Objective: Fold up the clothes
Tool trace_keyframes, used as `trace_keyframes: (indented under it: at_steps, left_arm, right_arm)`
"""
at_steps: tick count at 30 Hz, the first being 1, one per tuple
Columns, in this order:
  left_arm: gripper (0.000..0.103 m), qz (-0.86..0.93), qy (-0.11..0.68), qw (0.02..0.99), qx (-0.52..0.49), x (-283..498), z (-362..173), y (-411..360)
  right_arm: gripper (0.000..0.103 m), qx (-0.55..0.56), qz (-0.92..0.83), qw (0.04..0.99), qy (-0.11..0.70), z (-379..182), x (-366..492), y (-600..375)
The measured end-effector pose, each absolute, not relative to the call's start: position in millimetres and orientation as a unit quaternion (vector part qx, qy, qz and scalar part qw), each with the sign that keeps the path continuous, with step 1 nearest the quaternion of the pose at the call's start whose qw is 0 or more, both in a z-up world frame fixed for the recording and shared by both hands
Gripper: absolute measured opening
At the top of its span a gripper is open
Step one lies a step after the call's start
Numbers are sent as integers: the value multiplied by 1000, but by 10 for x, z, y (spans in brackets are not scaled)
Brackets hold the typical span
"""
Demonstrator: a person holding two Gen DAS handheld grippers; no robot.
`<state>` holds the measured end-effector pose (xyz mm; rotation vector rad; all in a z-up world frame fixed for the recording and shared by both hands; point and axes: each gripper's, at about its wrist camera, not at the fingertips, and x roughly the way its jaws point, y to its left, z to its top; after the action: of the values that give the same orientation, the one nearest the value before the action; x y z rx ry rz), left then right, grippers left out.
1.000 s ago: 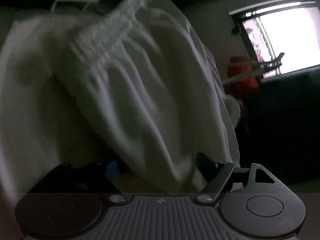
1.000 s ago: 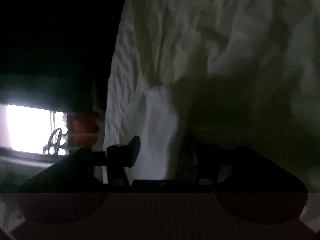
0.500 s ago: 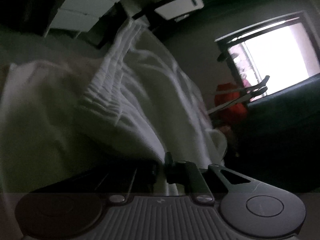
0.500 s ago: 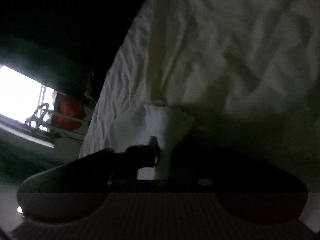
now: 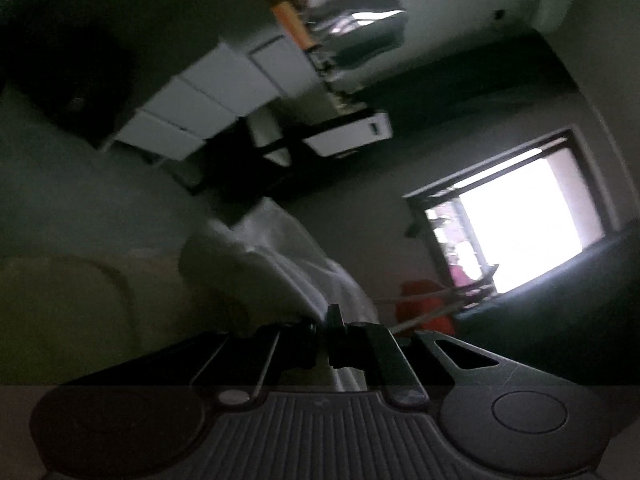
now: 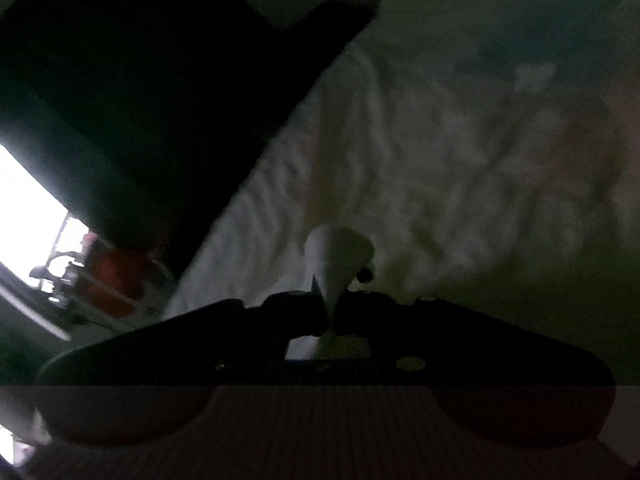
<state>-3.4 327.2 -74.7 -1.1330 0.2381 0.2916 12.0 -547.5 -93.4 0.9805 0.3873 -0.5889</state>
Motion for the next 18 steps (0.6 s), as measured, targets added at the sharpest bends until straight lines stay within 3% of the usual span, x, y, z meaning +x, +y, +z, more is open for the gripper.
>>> trace_keyframes:
  at_steps: [4, 7, 9, 11, 13, 18]
  left_arm:
    - [5, 165, 152, 820, -526, -38, -811, 3273]
    - [10, 188, 184, 828, -495, -46, -788, 3247]
    - [21, 201, 201, 841, -460, -55, -724, 3195]
    - [47, 211, 217, 853, -425, -53, -647, 3119]
    - [67, 218, 230, 865, -389, -18, -536, 2969]
    - [83, 223, 227, 915, -248, 18, -230, 2427]
  right_arm:
    - [8, 506, -298, 770, 248, -1193, 18, -5515]
    - [20, 546, -307, 733, 264, -1306, -46, -5600]
    - [61, 530, -337, 735, 256, -1236, -89, -5561]
    - [77, 499, -363, 754, 225, -1105, -129, -5524]
    - [77, 468, -366, 779, 201, -983, -97, -5503]
    - [77, 392, -286, 850, 206, -875, 357, -5495]
